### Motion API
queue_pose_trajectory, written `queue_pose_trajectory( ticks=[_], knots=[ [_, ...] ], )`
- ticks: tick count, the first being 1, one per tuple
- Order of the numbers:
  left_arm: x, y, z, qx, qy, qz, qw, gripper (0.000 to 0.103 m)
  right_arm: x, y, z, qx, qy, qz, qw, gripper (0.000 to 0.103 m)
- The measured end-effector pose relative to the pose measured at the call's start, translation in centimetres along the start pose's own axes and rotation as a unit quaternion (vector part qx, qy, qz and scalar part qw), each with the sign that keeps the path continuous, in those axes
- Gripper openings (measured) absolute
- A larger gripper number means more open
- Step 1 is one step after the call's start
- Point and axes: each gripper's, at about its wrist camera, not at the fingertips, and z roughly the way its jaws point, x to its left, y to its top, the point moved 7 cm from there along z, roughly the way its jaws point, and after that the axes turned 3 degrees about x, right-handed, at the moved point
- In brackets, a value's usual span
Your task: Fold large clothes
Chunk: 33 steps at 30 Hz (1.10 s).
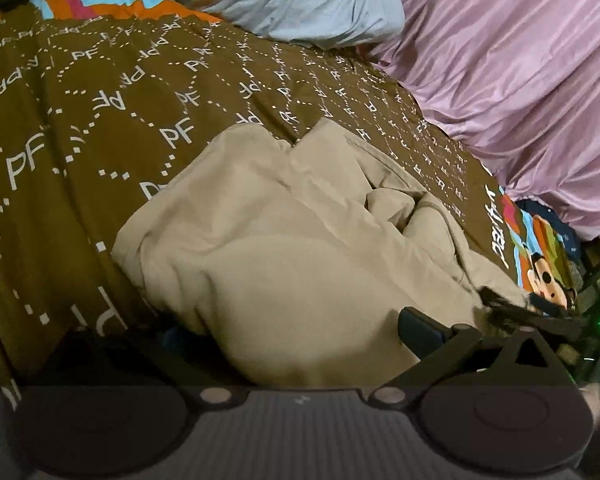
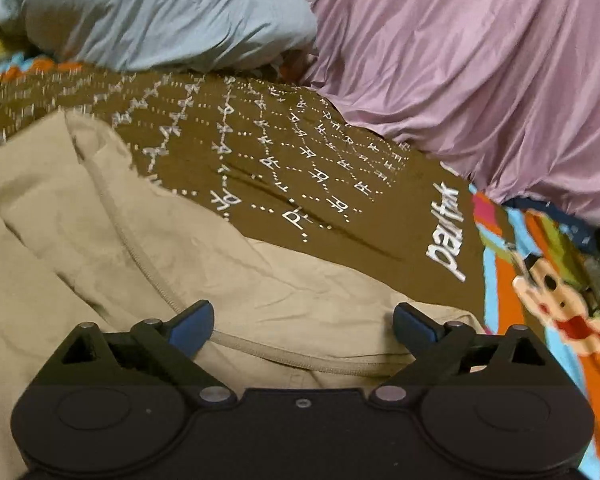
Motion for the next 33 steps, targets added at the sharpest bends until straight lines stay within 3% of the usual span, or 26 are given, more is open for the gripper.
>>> queue_pose_trajectory(
  ticks=[5,9,12,15,18,23,25,26,28,30,33],
  knots=[
    [0.1,0.1,0.2,-0.002,0.005,-0.004,1.0000,0.103,-0.5,-0.7,-7.3,-0.031,0.005,-0.015,0.999,0.099],
    [0.1,0.0,0.2,-0.007,0.008,-0.005,0.9999,0.103,0.8,-3.8,-12.7,-0.057,-0.003,-0.036,0.998,0.102],
    [0.0,-0.1,0.3,-0.009,0.011,0.003,0.9999,0.103,2.4,-6.8,-13.1,-0.048,-0.019,-0.054,0.997,0.102],
    [0.0,-0.1,0.2,-0.013,0.017,0.004,0.9998,0.103,2.2,-8.5,-12.5,-0.040,-0.015,0.008,0.999,0.102],
    [0.1,0.1,0.1,-0.030,0.031,-0.012,0.9990,0.098,2.3,-8.7,-12.0,-0.031,-0.008,0.011,0.999,0.102],
    [0.0,0.6,-0.5,-0.046,0.043,-0.030,0.9975,0.074,2.2,-8.8,-11.7,-0.032,0.000,0.021,0.999,0.102],
    [0.2,1.0,-0.9,-0.054,0.063,-0.044,0.9956,0.045,2.2,-8.9,-11.7,-0.032,0.002,0.025,0.999,0.102],
    [0.3,1.3,-1.0,-0.049,0.070,-0.053,0.9949,0.041,2.2,-8.9,-11.7,-0.032,0.005,0.028,0.999,0.102],
    [0.2,1.8,-1.4,-0.046,0.076,-0.061,0.9942,0.020,2.1,-9.0,-11.7,-0.030,0.009,0.035,0.999,0.102],
    [-0.8,2.2,-2.0,-0.058,0.077,-0.045,0.9944,0.010,2.0,-9.0,-11.7,-0.031,0.012,0.043,0.999,0.102],
    [-3.8,2.8,-3.6,-0.092,0.079,0.014,0.9926,0.005,1.8,-9.1,-11.7,-0.029,0.017,0.052,0.998,0.102]
  ],
)
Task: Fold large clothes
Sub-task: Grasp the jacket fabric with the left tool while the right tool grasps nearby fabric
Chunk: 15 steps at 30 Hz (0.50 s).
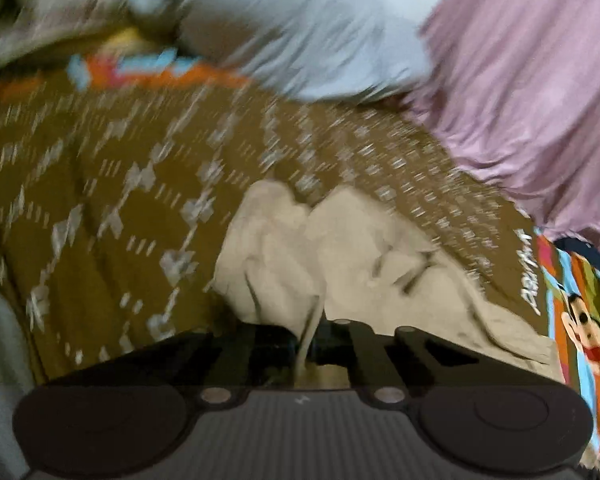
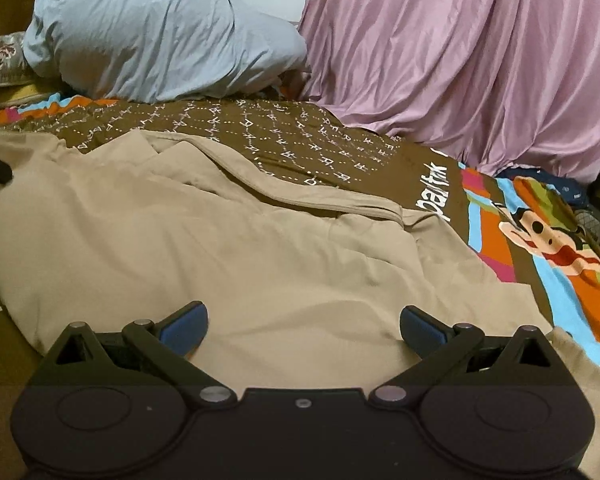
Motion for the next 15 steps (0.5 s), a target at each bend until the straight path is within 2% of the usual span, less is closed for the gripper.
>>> queue_pose_trajectory(
  ticks=[2,4,6,9,10,13,15],
  knots=[
    [-2.9,0.8,-1.6,-0.026,-0.014,0.055,0.9980,0.004,-0.2,-0.1,-0.1,0.000,0.001,0.006,1.000,0.102],
    [-6.6,1.6,-3.1,-0.042,-0.037,0.116,0.9917,0.004,-0.3,-0.1,-0.1,-0.001,0.004,0.011,1.000,0.102],
    [-10.6,1.9,-4.4,-0.049,-0.059,0.178,0.9810,0.004,-0.6,-0.1,-0.2,-0.002,0.013,0.022,1.000,0.102],
    [-16.3,1.3,-5.7,-0.051,-0.076,0.269,0.9587,0.003,-2.4,0.5,-1.5,-0.016,0.050,0.067,0.996,0.090],
    [-18.0,0.9,-5.9,-0.048,-0.078,0.294,0.9513,0.003,-3.5,1.0,-2.3,-0.022,0.051,0.086,0.995,0.088],
    [-22.0,-0.6,-6.0,-0.030,-0.079,0.340,0.9365,0.003,-8.4,3.1,-5.2,-0.051,0.070,0.159,0.983,0.088],
    [-24.0,-1.6,-5.9,-0.014,-0.082,0.350,0.9332,0.003,-11.9,4.1,-6.8,-0.055,0.095,0.197,0.974,0.087]
  ],
)
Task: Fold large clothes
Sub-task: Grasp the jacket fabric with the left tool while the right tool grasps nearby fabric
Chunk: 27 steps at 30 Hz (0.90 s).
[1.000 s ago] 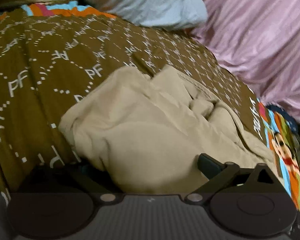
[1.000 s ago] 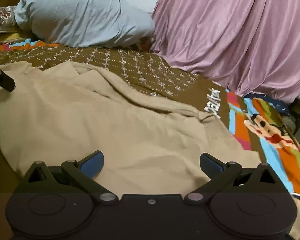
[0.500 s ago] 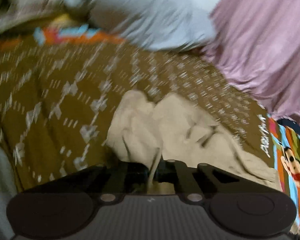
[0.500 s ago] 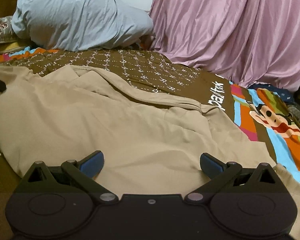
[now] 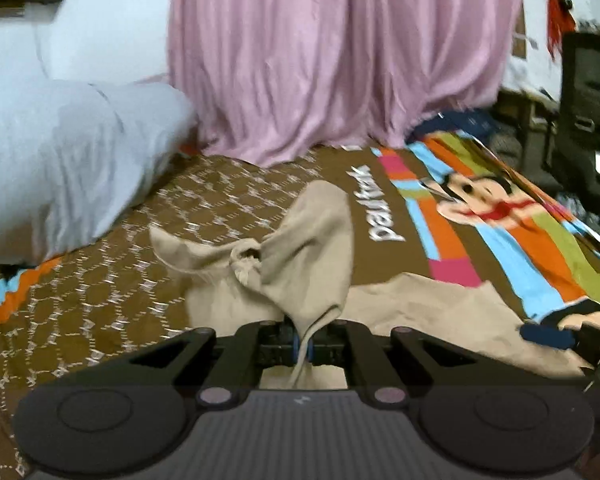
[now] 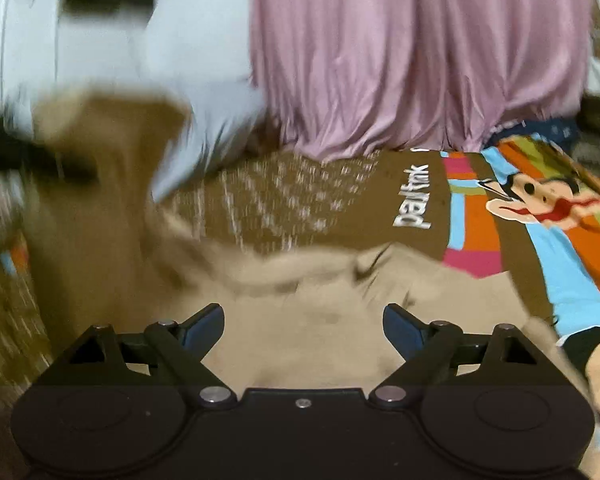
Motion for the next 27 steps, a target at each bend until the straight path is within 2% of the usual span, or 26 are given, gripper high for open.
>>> queue_pose_trajectory(
  ticks=[2,4,7,9,12,16,19,20,21,27],
  knots=[
    [-1.8,0.4,0.4,0.010,-0.012,0.005,0.9999,0.002,-2.7,1.2,-1.4,0.027,0.039,0.039,0.998,0.086],
    [-3.7,0.3,0.7,0.011,-0.024,0.021,0.9994,0.002,-4.8,1.2,-2.0,0.059,0.111,0.083,0.989,0.084],
    [-6.3,0.1,1.2,0.017,-0.034,0.050,0.9980,0.002,-8.0,0.3,-2.4,0.056,0.155,0.153,0.974,0.082],
    [-8.0,-0.4,1.2,0.020,-0.041,0.074,0.9962,0.002,-9.4,-0.5,-2.0,0.061,0.196,0.226,0.952,0.079],
    [-10.5,-1.2,1.1,0.026,-0.055,0.107,0.9924,0.002,-10.3,-0.5,-1.8,0.054,0.289,0.332,0.897,0.078],
    [-13.7,-3.3,1.0,0.035,-0.073,0.159,0.9840,0.002,-11.6,-0.5,-1.6,0.036,0.301,0.380,0.874,0.079],
    [-15.7,-5.1,0.8,0.040,-0.079,0.195,0.9768,0.002,-13.1,-1.2,-1.4,0.035,0.309,0.428,0.849,0.079],
    [-16.3,-5.6,0.8,0.041,-0.079,0.205,0.9748,0.002,-13.7,-1.2,-1.3,0.034,0.302,0.437,0.847,0.079],
    [-16.9,-6.2,0.9,0.043,-0.080,0.213,0.9728,0.002,-14.2,-1.3,-1.3,0.034,0.288,0.439,0.850,0.079],
    [-18.2,-8.4,0.6,0.057,-0.090,0.222,0.9693,0.002,-14.8,-1.9,-0.9,0.045,0.214,0.391,0.894,0.073]
  ],
)
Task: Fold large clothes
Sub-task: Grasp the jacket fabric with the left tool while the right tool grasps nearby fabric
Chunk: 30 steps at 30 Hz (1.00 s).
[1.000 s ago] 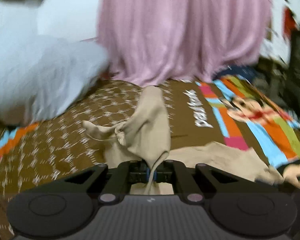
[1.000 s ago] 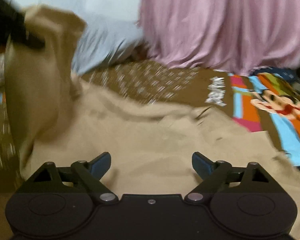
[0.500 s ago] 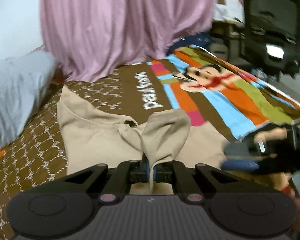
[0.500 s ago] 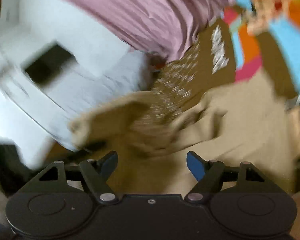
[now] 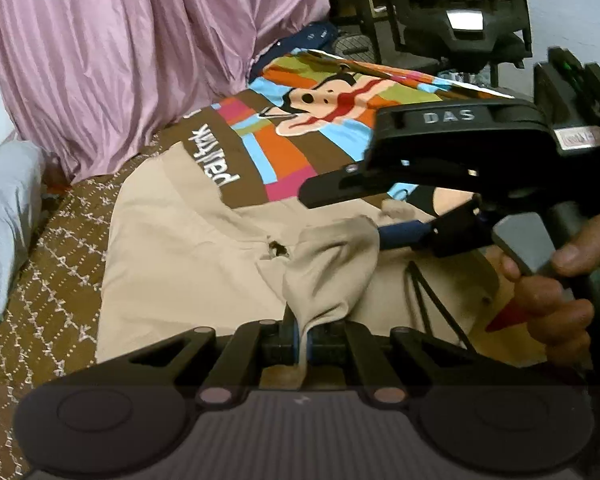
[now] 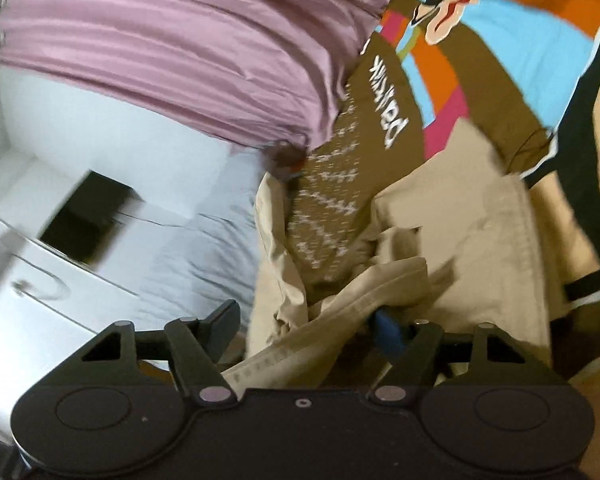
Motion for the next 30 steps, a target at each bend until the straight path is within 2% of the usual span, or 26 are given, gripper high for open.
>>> queue_pose_trajectory(
  ticks=[4,9,11,14,15,16,17,19,21,26,28,30],
  knots=[
    [-0.3,-0.3,-0.1,0.003,-0.004,0.002,1.0000,0.002,-0.3,-0.1,0.4,0.000,-0.025,-0.022,0.999,0.069],
    [-0.5,-0.5,-0.1,0.004,-0.008,0.009,0.9999,0.002,-1.0,0.1,1.0,-0.008,-0.030,-0.025,0.999,0.066],
    [-1.1,-0.6,-0.1,0.001,-0.007,0.020,0.9998,0.002,-1.1,0.6,1.6,-0.018,-0.032,-0.040,0.999,0.060],
    [-1.9,-0.6,-0.6,-0.010,-0.016,0.034,0.9992,0.002,-0.8,1.0,2.3,-0.022,-0.031,-0.062,0.997,0.040],
    [-2.1,-0.5,-1.1,-0.017,-0.021,0.036,0.9990,0.002,-0.6,1.1,2.3,-0.025,-0.030,-0.070,0.997,0.030],
    [-2.4,-0.2,-1.7,-0.029,-0.027,0.039,0.9985,0.002,-0.1,1.2,2.0,-0.030,-0.031,-0.081,0.996,0.015],
    [-2.6,0.0,-2.1,-0.039,-0.035,0.040,0.9978,0.002,0.5,1.3,1.5,-0.037,-0.031,-0.100,0.994,0.011],
    [-3.3,0.2,-2.3,-0.047,-0.049,0.043,0.9968,0.002,1.8,1.4,0.4,-0.051,-0.033,-0.140,0.988,0.010],
    [-4.1,-0.1,-1.3,-0.037,-0.054,0.048,0.9967,0.002,2.1,1.5,-0.2,-0.052,-0.056,-0.167,0.983,0.010],
    [-4.5,-1.4,1.6,-0.010,-0.071,0.027,0.9971,0.002,-1.0,1.6,0.4,-0.022,-0.160,-0.161,0.974,0.010],
    [-4.2,-1.3,1.4,-0.019,-0.074,0.013,0.9970,0.002,-1.7,1.3,0.6,-0.015,-0.176,-0.160,0.971,0.011],
    [-3.8,-0.6,0.6,-0.046,-0.083,0.001,0.9955,0.002,-1.2,1.3,0.4,-0.025,-0.170,-0.170,0.970,0.011]
  ],
)
